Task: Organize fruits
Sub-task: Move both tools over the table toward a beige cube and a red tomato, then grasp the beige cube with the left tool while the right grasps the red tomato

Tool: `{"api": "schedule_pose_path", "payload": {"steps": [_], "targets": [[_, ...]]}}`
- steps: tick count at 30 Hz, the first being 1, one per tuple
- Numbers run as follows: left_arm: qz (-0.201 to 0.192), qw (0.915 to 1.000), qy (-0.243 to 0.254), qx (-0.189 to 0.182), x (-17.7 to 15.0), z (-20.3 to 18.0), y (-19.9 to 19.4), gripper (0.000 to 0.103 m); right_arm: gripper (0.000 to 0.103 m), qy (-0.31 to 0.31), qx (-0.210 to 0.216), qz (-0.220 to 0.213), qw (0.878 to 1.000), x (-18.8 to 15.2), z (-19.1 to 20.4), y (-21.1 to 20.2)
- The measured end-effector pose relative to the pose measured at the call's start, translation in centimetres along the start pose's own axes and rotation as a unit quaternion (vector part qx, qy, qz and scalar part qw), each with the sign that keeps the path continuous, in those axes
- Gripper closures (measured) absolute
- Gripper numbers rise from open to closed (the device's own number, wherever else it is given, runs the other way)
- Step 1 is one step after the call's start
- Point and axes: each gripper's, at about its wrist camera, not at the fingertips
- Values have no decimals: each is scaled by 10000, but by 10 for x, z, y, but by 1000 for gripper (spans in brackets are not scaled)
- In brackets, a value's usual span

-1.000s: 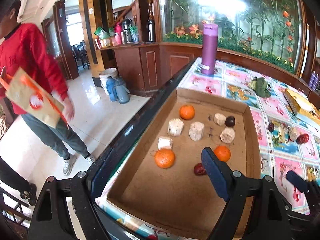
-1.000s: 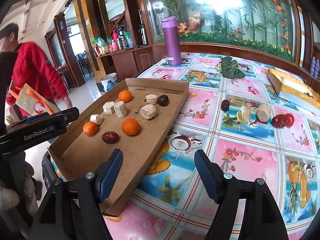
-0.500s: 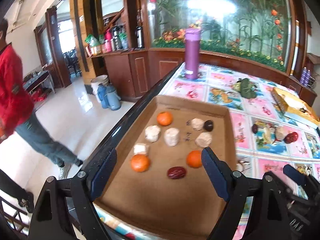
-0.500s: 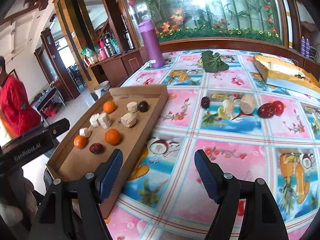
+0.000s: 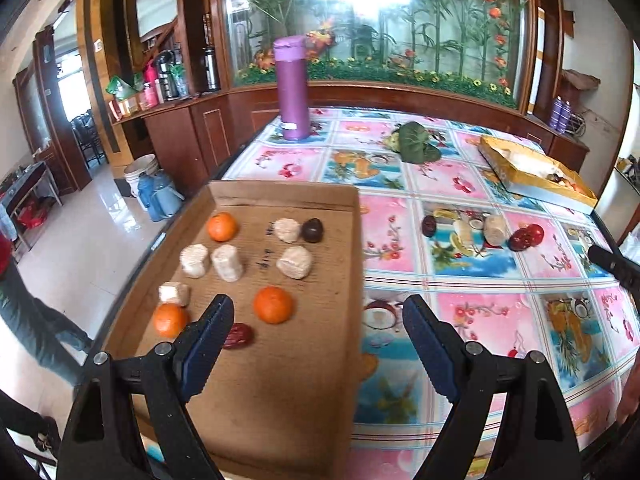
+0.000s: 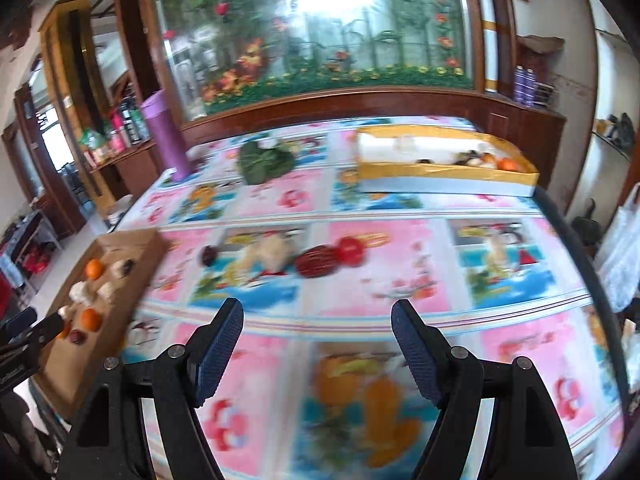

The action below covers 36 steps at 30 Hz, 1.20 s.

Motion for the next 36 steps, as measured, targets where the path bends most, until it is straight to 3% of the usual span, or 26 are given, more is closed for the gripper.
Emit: {"api": "schedule_pose_path", "payload": {"steps": [6,8,10,15,23,25,26,31,34,36], "targets": [[416,9971,103,-624,3,-38,18,17,23,366,-55,220,9991,24,-49,23],[519,9953,114,-804,8,-47,22,17,29,331,81,258,9991,34,-51,42],[635,9927,72,-1022,17,-58,28,17,45,310,140,402,9986,41,-49,64],[912,9845,-180,-1490,41,-78,53,17,46,532,362,717,9954,49,-47,118],[1211,9786,-300,-1633,63,-109,102,18,46,435,693,864,9929,41,-46,139],[1262,9773,-291,-1676,67,-118,113,18,67,383,724,895,9926,39,-47,137],[1277,9772,-249,-1680,69,-124,119,18,70,412,824,945,9913,38,-48,137],[1363,9763,94,-1678,71,-154,145,20,70,603,843,945,9901,37,-63,135],[1505,9722,185,-1782,66,-166,160,29,70,698,885,936,9892,37,-69,136],[1671,9673,164,-1900,61,-170,170,46,70,709,862,929,9894,38,-71,135]]}}
Point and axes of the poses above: each gripper's, at about its wrist camera, not at the fingertips, and y roughly the way its jaws point, z to its left, x to its top, and after that the axes turned 6 degrees about -y, right-handed
